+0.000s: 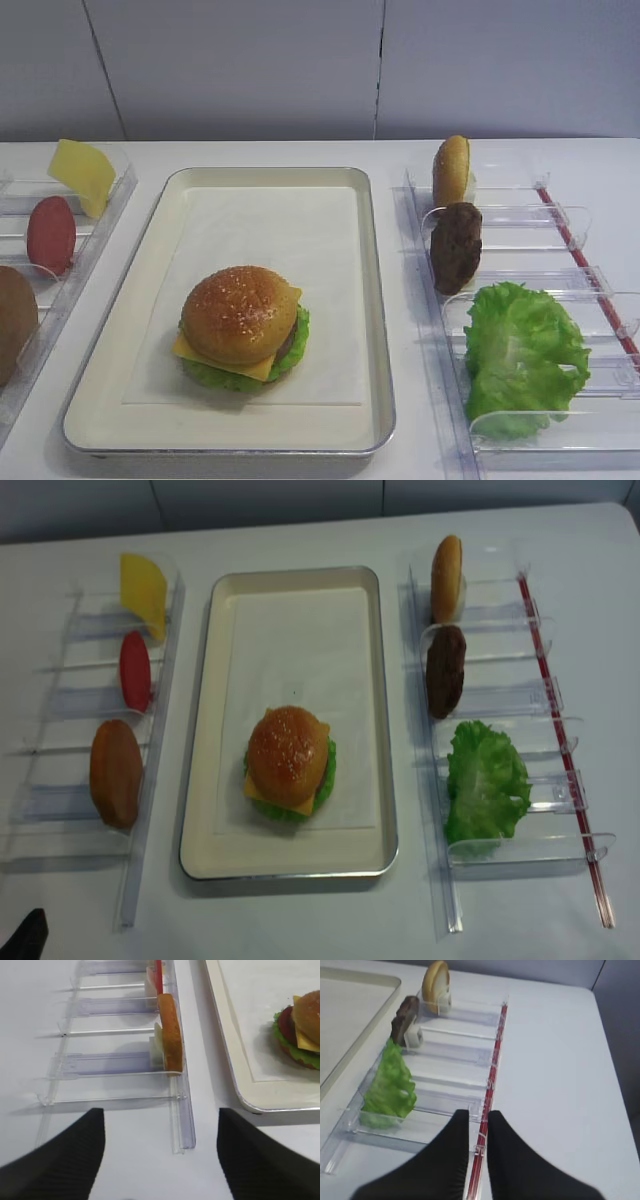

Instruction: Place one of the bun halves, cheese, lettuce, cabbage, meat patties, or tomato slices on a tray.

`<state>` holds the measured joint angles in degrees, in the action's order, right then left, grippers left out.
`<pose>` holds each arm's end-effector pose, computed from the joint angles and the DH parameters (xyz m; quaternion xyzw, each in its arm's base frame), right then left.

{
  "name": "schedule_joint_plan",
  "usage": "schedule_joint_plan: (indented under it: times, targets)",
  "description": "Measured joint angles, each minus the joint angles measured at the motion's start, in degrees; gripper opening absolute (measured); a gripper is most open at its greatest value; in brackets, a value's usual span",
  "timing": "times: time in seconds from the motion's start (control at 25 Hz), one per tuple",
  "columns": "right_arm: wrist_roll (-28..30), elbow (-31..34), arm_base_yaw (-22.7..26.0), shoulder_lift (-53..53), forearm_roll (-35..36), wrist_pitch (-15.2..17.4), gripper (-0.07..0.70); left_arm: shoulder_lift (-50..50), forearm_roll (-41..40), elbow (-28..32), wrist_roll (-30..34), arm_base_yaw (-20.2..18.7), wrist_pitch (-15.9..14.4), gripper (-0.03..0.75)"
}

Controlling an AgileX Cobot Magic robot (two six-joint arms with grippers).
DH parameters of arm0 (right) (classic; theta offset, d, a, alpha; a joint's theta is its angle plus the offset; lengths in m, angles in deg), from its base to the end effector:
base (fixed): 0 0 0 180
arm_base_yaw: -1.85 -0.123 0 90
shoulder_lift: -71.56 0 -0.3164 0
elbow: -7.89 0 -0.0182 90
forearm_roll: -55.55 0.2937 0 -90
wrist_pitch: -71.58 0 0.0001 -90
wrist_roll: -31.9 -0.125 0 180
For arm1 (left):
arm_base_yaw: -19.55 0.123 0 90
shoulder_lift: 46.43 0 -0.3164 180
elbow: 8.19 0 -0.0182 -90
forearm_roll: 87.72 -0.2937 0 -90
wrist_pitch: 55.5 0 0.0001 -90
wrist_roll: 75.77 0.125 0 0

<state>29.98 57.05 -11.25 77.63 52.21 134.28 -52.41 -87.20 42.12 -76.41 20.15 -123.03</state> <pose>0.0273 -0.0003 0.2804 -0.0815 0.8526 0.0385 0.5147 0.0233 -0.0008 0.2645 -0.0091 0.8822 -0.0047 0.4709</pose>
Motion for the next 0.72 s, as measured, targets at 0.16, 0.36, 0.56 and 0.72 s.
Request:
schedule_joint_plan:
  times: [0.16, 0.36, 0.56, 0.72]
  targets:
    - [2.73, 1.56, 0.0, 0.0, 1.87, 1.82, 0.086, 0.0, 0.0, 0.0, 0.0, 0.0, 0.0, 0.456]
    - [4.19, 1.79, 0.0, 0.0, 2.79, 2.61, 0.048, 0.0, 0.0, 0.0, 0.0, 0.0, 0.0, 0.456]
    - [4.22, 1.79, 0.0, 0.0, 2.79, 2.61, 0.013, 0.0, 0.0, 0.0, 0.0, 0.0, 0.0, 0.456]
    - [4.32, 1.79, 0.0, 0.0, 2.91, 2.61, 0.002, 0.0, 0.0, 0.0, 0.0, 0.0, 0.0, 0.456]
